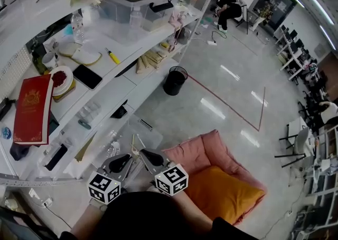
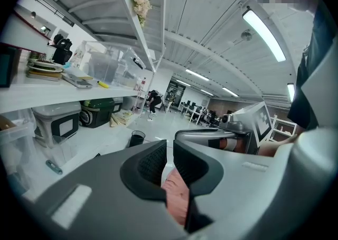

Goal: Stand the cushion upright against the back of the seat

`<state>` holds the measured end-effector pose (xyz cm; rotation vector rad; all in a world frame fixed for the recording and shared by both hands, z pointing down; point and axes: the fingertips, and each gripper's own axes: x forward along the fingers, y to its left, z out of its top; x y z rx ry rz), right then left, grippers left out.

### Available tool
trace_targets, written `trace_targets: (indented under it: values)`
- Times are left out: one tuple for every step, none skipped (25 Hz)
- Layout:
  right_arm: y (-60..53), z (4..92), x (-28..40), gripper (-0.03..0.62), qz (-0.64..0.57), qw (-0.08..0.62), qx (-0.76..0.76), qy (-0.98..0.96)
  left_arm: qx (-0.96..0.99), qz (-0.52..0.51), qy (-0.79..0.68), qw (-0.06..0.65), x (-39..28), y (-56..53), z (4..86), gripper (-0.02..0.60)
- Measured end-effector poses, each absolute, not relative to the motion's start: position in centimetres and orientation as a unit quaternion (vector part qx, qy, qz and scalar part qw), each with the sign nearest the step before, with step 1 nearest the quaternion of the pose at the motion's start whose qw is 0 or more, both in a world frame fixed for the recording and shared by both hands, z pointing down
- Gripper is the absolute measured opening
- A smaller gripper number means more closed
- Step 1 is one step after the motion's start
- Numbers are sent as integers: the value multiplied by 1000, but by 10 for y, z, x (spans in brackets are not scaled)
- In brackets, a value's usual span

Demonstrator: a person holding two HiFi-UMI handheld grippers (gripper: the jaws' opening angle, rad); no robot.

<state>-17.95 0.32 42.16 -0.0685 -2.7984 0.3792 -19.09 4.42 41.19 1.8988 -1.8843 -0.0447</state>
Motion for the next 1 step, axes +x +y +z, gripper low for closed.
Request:
trace_targets:
  values:
    - [1,422,-177,8,133,158,-22,-978,692,-16,-684,231,-189,43,412,44]
